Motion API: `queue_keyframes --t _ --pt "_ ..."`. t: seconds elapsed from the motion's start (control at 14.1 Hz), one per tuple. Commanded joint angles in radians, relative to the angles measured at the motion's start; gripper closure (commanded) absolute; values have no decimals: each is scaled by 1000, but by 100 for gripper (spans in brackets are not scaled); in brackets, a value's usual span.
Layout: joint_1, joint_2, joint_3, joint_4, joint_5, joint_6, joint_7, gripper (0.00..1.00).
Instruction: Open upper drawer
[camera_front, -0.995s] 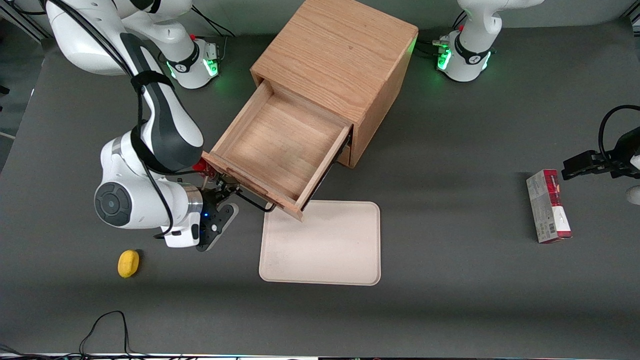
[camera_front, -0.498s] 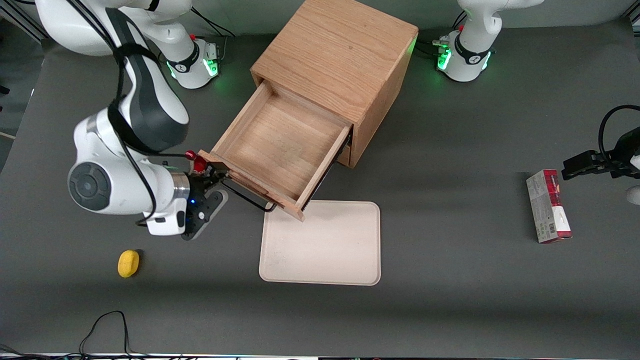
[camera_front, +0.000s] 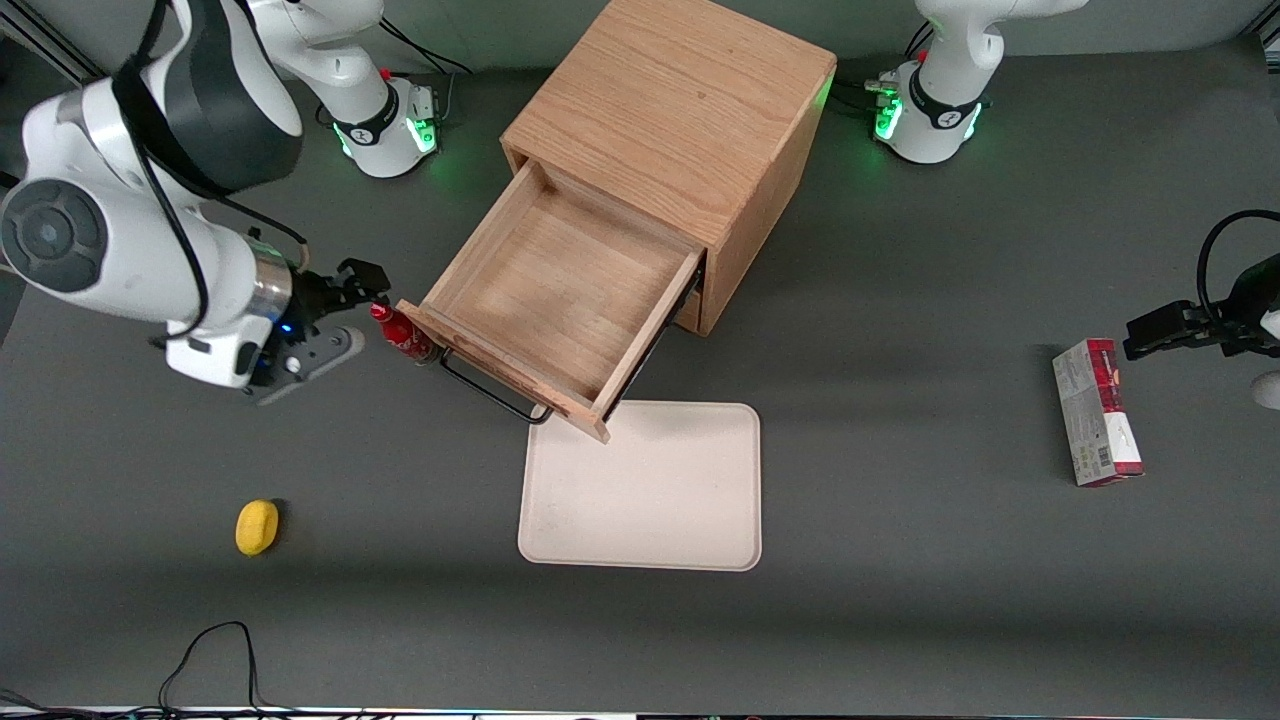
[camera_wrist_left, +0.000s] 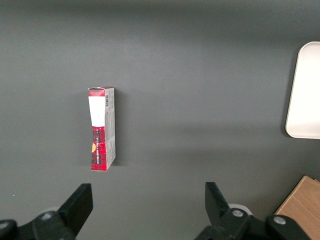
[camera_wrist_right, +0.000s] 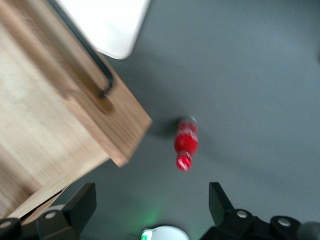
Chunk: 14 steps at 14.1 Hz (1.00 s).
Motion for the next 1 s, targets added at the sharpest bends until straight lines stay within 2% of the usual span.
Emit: queue_keyframes --t 0.0,0.21,0.5,0.64,0.78,0.92 --pt "3 -91 -80 -90 -12 16 64 0" --pt "5 -143 -91 -128 -15 48 69 0" --pt "5 -305 -92 -336 -20 215 89 0" --pt "-4 -341 -89 -370 -64 235 95 0" --pt "-64 -350 -72 -367 -78 235 90 0" --pt "-164 -342 10 -345 -74 222 72 0"
